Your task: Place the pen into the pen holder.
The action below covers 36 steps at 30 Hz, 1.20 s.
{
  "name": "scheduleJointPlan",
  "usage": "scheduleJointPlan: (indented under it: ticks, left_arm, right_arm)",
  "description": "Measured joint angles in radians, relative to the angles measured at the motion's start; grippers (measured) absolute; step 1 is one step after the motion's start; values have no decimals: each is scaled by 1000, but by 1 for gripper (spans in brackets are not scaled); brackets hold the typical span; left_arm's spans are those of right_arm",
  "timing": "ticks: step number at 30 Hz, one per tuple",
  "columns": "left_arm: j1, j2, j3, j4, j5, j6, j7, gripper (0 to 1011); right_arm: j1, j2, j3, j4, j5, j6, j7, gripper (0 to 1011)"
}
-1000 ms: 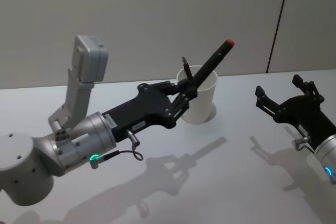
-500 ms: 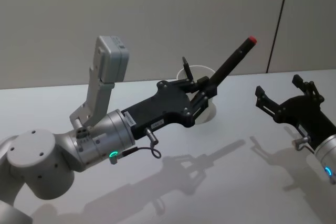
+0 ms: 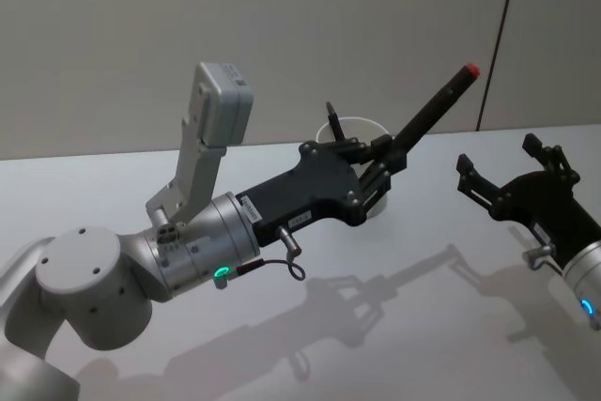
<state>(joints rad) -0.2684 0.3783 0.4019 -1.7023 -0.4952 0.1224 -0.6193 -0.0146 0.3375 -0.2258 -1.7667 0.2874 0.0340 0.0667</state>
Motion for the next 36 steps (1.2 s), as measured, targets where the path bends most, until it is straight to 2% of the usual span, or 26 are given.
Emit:
scheduleJointPlan:
  ticks: [22, 29, 33, 34, 36]
  left_arm:
    - [-14, -14, 11, 14, 23, -3, 10, 185]
    - [-15, -15, 12, 15, 25, -3, 11, 185]
    - [-15, -15, 12, 16, 26, -3, 11, 185]
    - [-15, -15, 12, 16, 26, -3, 11, 185]
    - [-15, -15, 12, 16, 26, -3, 11, 185]
  right_arm:
    - [-3, 3, 2, -4, 9, 1, 9, 1001]
    - [-22, 19, 10, -30, 63, 6, 51, 1001]
    - [-43, 37, 20, -57, 119, 12, 85, 1001]
    - [-43, 37, 20, -57, 119, 12, 85, 1001]
    - [-61, 51, 28, -77, 164, 17, 104, 1001]
